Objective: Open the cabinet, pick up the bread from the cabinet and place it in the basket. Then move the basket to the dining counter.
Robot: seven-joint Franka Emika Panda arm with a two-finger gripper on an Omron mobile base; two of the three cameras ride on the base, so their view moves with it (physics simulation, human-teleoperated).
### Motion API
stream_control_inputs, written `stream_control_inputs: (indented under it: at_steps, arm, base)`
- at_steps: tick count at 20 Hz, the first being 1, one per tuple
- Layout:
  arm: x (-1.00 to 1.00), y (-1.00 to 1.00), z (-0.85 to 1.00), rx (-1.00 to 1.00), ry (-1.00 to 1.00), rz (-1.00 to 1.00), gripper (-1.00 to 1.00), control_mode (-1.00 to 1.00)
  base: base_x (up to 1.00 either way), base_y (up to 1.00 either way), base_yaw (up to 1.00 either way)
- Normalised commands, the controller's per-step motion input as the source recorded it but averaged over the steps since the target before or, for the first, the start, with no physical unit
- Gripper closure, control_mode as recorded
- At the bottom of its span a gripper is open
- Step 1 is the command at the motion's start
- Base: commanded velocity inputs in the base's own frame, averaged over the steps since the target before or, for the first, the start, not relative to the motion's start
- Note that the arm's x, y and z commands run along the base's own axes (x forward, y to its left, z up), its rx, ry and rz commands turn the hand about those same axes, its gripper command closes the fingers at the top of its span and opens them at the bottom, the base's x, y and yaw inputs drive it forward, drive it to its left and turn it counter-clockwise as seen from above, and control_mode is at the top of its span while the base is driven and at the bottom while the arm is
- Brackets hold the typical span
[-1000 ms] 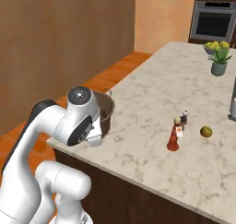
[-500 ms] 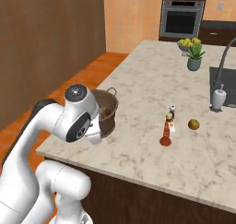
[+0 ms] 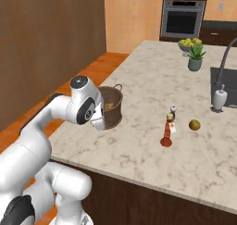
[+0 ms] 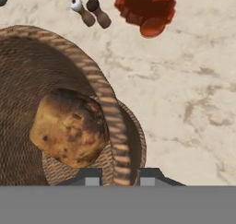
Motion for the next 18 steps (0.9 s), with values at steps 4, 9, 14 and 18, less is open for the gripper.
stream_control_inputs:
  at_steps: [4, 9, 14, 18]
  arm:
    - [1.0, -0.22, -0.16, 0.08, 0.17, 0.0, 1.0, -1.0]
    - [0.66, -0.04, -0.81, 0.04, -0.07, 0.0, 1.0, -1.0]
    - [0.68, -0.13, -0.69, 0.0, -0.03, 0.0, 1.0, -1.0]
    - [0.92, -0.07, -0.53, 0.0, 0.02, 0.0, 1.0, -1.0]
  base:
    - [0.0, 0.0, 0.0]
    - [0.0, 0.0, 0.0]
    - [0.0, 0.0, 0.0]
    - [0.0, 0.0, 0.0]
